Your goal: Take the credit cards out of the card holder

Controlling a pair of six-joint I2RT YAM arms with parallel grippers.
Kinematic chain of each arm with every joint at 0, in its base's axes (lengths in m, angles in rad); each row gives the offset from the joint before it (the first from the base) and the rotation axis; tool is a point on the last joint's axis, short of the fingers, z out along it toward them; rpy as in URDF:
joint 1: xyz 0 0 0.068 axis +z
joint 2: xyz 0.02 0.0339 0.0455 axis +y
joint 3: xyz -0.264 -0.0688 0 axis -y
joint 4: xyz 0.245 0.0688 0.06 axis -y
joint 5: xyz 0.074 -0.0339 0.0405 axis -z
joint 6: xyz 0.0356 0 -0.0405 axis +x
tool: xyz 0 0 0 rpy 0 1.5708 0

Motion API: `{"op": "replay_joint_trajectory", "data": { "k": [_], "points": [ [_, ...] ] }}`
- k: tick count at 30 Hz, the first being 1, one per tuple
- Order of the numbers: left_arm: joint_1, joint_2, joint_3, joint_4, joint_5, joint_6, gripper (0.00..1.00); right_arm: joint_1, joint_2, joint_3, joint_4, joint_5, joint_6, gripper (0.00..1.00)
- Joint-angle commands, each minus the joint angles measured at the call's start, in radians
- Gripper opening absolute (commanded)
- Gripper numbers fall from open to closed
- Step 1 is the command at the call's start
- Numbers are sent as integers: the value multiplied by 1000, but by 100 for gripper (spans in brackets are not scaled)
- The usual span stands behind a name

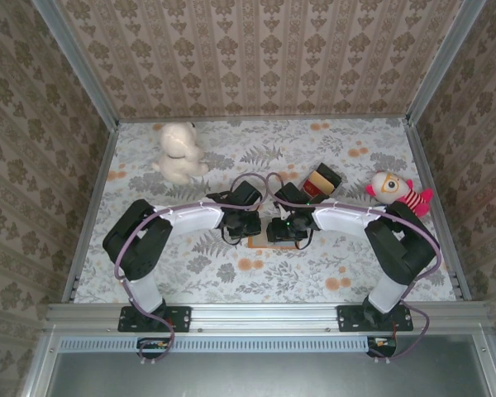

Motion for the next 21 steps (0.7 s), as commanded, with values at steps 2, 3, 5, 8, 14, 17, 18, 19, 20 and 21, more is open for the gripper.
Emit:
{"op": "replay_joint_trajectory", "data": {
  "k": [2,3,5,8,14,17,18,19,20,21],
  "points": [
    [9,-5,-19,22,28,16,12,9,48,7,-46,49,27,43],
    [9,-8,-23,32,33,17,12,9,55,7,-53,60,28,43],
    [11,-11,-29,49,49,13,12,10,68,9,-62,75,26,44],
    [15,-15,-34,67,64,11,12,12,84,9,-67,89,28,47],
    [28,-53,-58,83,74,-1,14,17,112,9,-88,166,37,38],
    [41,-94,-74,80,72,-6,18,18,122,7,-87,174,42,33],
    [44,-105,-79,80,72,-5,19,18,123,5,-84,172,44,31],
    [49,-118,-85,82,74,-7,21,18,123,2,-83,169,46,29],
    [53,-132,-92,85,79,-5,22,18,124,1,-77,166,46,29],
    [56,-142,-98,92,86,-4,23,18,123,1,-74,160,45,29]
  ]
}}
